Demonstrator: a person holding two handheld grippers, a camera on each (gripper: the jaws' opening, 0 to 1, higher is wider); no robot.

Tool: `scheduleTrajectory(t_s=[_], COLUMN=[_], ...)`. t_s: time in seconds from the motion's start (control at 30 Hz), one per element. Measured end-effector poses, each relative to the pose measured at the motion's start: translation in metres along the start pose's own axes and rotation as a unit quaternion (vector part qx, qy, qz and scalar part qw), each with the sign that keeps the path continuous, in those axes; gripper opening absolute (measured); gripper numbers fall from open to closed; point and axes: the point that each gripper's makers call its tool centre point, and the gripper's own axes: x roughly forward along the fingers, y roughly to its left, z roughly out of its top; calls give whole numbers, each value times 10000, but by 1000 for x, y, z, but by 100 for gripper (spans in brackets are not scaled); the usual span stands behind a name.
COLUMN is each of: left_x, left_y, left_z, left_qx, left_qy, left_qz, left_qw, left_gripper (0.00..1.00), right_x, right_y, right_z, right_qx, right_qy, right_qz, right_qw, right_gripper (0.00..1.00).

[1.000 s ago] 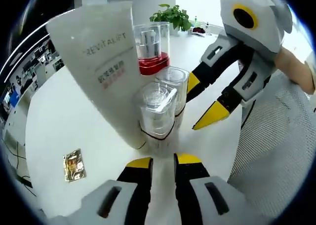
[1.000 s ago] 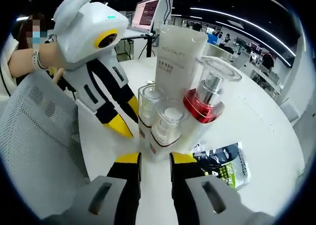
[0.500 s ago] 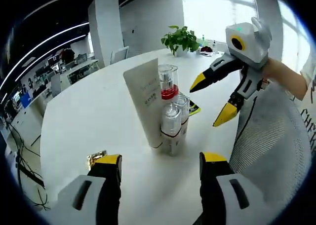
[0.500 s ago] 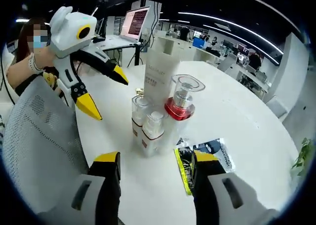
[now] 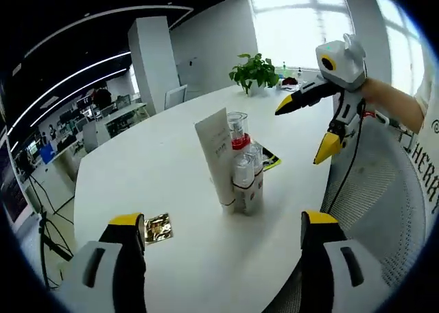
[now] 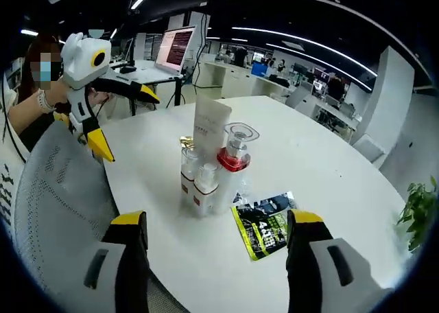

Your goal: Arrange the skincare products in the storage area until every visible bottle or jar stands upright without overlapping.

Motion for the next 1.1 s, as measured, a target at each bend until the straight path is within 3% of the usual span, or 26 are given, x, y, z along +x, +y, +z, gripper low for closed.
scheduleTrajectory(t_s=[0.27, 0.37, 0.43, 0.6, 0.73, 0.87, 1.1], left_x=[-20, -27, -32, -41, -45, -49, -55], left_y=[-2, -1, -2, -6, -7, -10, 2], left_z=[-4, -7, -7, -5, -9, -9, -13], left_qx=[-214, -326, -393, -558, -566, -669, -629], left_qy=[-102, -122, -153, -256, -186, -197, -238], left_qz=[171, 355, 401, 468, 570, 593, 669], left_qw=[9996, 9988, 9983, 9970, 9966, 9958, 9955], left_gripper=[99, 99, 99, 99, 99, 99, 99], right_x=[-15, -19, -21, -21, -17, -7, 15], right_y=[1, -1, -2, -8, -17, -35, -67], right_z=[0, 1, 0, -9, -17, -34, -64], right_qx=[256, 535, 475, 451, 859, 755, 1208], right_qy=[-176, -279, -293, -147, -125, 217, 539], right_qz=[-3, -57, -47, -34, 9, -272, -488], right_qw=[9995, 9982, 9984, 9989, 9962, 9965, 9900], right_gripper=[91, 100, 100, 100, 100, 100, 92])
